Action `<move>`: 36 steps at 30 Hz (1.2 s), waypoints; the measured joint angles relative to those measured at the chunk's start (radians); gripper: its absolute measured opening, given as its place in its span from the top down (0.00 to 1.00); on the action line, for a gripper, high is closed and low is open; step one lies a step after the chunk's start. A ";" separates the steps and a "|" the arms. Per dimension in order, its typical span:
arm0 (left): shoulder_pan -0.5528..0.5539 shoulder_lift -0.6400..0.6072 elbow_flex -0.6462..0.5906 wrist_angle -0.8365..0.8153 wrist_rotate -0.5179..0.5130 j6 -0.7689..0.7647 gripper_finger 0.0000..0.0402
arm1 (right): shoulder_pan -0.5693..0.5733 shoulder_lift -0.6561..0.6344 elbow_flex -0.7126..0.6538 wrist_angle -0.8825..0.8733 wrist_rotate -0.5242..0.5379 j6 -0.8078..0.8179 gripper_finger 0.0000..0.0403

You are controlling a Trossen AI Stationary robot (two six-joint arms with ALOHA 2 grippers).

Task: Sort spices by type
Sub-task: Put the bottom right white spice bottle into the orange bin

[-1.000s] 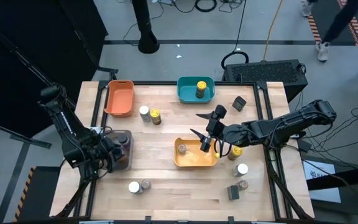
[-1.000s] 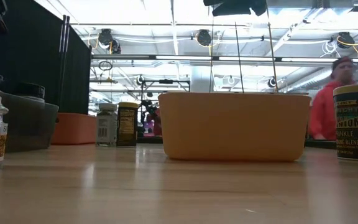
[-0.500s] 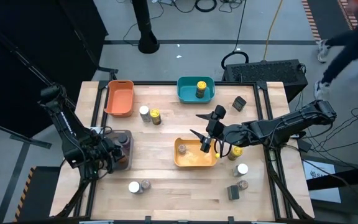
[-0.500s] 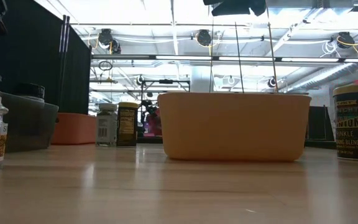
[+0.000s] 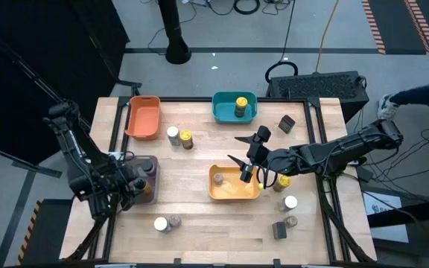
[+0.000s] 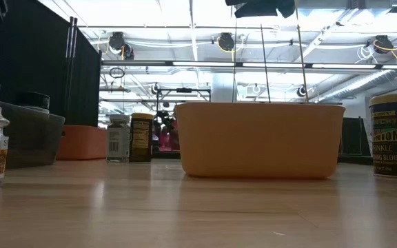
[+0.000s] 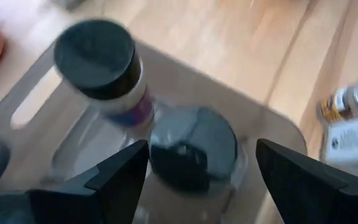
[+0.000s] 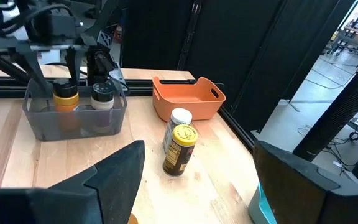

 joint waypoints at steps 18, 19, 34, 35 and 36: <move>0.040 0.057 0.019 -0.096 0.233 0.061 0.58 | -0.002 0.000 0.000 0.000 0.000 0.005 0.30; 0.049 0.072 0.019 -0.099 0.224 0.074 0.64 | -0.002 0.000 0.000 -0.001 0.000 0.005 0.30; 0.122 0.118 0.018 -0.006 0.125 0.140 0.94 | -0.002 0.000 0.000 -0.005 0.000 0.005 0.30; 0.124 0.117 0.018 -0.009 0.137 0.139 0.94 | -0.002 0.000 0.000 -0.005 0.000 0.005 0.30; 0.126 0.117 0.018 -0.015 0.148 0.138 0.94 | -0.002 0.000 0.000 -0.005 0.000 0.005 0.30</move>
